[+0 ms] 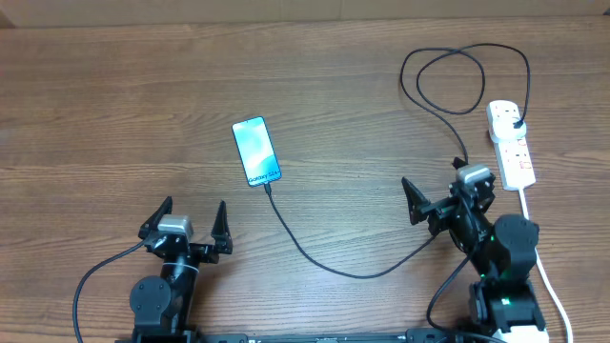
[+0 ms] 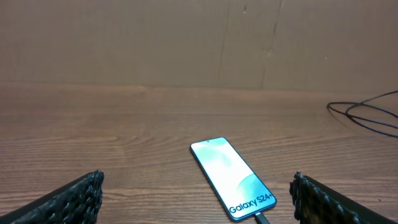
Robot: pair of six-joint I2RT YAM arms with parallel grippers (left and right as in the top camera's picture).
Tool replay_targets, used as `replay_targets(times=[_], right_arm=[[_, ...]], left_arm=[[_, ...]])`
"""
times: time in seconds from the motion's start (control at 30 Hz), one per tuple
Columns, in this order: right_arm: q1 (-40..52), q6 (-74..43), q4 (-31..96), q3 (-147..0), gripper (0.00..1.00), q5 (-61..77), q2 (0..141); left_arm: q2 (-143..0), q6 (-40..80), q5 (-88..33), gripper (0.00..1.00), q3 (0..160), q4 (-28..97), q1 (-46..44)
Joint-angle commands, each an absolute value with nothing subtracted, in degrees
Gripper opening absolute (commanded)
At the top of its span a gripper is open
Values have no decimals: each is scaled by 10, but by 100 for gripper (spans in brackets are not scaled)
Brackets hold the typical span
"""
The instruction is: Plug charger to phone and switch on socket
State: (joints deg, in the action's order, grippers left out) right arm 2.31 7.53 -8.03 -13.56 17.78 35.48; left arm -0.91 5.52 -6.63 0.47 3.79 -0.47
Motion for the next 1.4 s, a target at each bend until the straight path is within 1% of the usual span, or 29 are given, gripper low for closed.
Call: replay_targets(times=[0.0, 0.33, 0.6, 0.8, 1.07, 1.37], right_arm=[[25, 74, -135, -98, 100, 175, 335], [26, 73, -156, -3, 100, 168, 323], [26, 73, -69, -4, 100, 173, 295], [26, 74, 36, -4, 100, 171, 213], [26, 74, 34, -4, 100, 166, 88], [25, 74, 35, -5, 100, 155, 3]], left_arm=[[-3, 43, -69, 100, 3, 39, -7], [-3, 43, -69, 99, 3, 39, -7], [-3, 43, -69, 99, 3, 39, -7], [-3, 43, -69, 100, 3, 39, -7], [-3, 43, -69, 100, 3, 39, -7], [-3, 43, -69, 100, 3, 39, -7]])
